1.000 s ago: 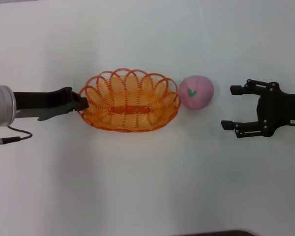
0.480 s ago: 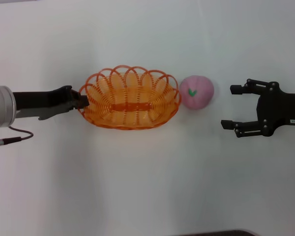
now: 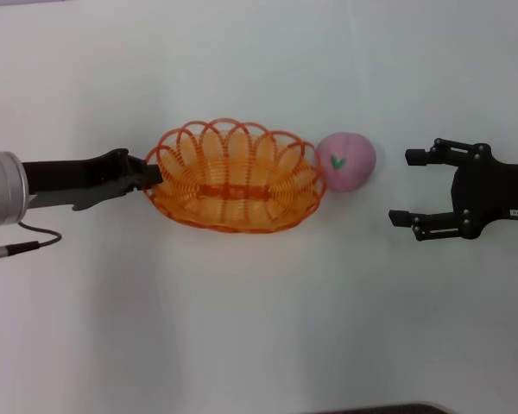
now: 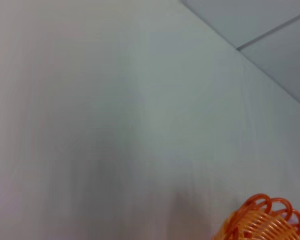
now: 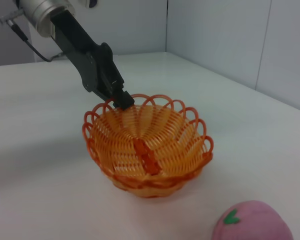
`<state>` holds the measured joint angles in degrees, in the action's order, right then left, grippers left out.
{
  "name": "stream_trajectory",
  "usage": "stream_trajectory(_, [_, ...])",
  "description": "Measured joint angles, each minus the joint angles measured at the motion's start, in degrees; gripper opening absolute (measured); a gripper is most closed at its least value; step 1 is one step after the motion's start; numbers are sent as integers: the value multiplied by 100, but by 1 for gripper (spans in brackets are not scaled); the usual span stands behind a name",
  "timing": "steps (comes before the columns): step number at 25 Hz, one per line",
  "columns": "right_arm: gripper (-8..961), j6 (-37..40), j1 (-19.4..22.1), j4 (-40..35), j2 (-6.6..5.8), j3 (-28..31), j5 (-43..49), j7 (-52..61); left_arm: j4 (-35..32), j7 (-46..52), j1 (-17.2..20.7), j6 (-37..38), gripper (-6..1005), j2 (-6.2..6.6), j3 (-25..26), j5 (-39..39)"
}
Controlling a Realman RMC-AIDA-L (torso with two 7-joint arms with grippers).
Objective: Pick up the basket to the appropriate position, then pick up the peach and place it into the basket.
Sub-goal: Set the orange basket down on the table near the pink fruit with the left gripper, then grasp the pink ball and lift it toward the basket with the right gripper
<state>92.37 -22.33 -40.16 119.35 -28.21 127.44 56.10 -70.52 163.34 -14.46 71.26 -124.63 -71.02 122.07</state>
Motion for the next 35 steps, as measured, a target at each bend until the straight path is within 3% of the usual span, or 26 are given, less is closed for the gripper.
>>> stream_trajectory(11, [938, -8, -20, 0, 0, 0, 0, 14, 587, -540, 17, 313, 177, 0, 422, -592])
stream_trajectory(16, [939, -22, -28, 0, 0, 0, -1, 15, 754, -771, 44, 596, 326, 0, 747, -796])
stream_trajectory(24, [939, -27, -26, 0, 0, 0, -6, 15, 816, -1199, -17, 812, 458, 30, 996, -960])
stream_trajectory(27, [938, -29, -25, 0, 3, 1, -8, 15, 840, -1468, -110, 917, 464, 56, 1339, -996])
stream_trajectory(32, [938, -38, -26, 12, 7, 79, -9, 15, 1002, -2722, -406, 1593, 470, 84, 1890, -1134])
stream_trajectory(35, [939, -38, -26, 19, 9, 118, -9, 15, 1034, -3543, -481, 1910, 471, 76, 1968, -1191])
